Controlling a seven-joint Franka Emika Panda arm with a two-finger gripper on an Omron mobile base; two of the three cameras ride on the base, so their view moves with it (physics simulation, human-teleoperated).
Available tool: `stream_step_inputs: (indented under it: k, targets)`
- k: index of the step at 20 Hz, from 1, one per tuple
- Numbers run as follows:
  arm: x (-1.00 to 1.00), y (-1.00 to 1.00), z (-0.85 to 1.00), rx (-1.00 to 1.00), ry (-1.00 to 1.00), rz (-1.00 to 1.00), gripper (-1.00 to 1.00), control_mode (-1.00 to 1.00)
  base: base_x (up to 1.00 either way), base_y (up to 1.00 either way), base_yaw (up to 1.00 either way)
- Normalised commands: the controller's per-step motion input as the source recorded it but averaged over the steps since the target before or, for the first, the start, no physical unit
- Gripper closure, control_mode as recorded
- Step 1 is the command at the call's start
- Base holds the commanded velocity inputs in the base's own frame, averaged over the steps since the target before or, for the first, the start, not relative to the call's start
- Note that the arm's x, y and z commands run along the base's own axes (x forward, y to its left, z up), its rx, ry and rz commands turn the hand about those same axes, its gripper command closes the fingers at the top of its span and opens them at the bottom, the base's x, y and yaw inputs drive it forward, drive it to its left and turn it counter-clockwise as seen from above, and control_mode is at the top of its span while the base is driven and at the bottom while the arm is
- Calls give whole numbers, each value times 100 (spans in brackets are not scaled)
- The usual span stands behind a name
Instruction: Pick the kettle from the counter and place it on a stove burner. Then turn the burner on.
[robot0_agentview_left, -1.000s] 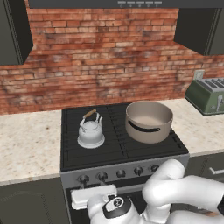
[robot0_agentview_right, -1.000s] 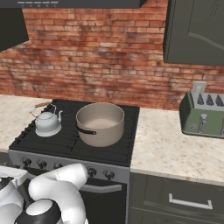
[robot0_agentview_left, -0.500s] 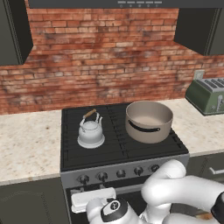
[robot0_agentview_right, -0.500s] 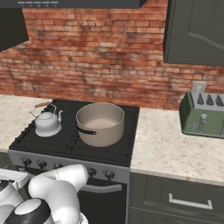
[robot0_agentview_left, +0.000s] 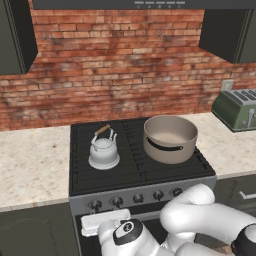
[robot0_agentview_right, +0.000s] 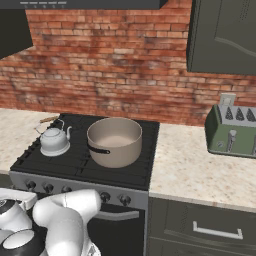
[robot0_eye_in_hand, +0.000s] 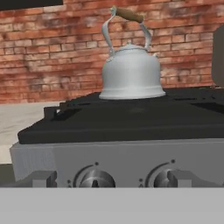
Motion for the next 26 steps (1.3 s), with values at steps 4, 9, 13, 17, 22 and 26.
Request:
stream_step_inputs:
  k: [4, 9, 13, 17, 22, 26]
  targets:
    - [26, 0, -23, -3, 0, 0, -100, -100, 0, 0, 0]
    - [29, 2, -36, -4, 0, 0, -100, -100, 0, 0, 0]
    - [30, 10, -29, -3, 0, 0, -100, -100, 0, 0, 0]
    - [22, 30, -27, -1, 0, 0, -100, -100, 0, 0, 0]
    - [14, 46, -27, 0, 0, 0, -100, -100, 0, 0, 0]
    - [0, 3, 0, 0, 0, 0, -100, -100, 0, 0, 0]
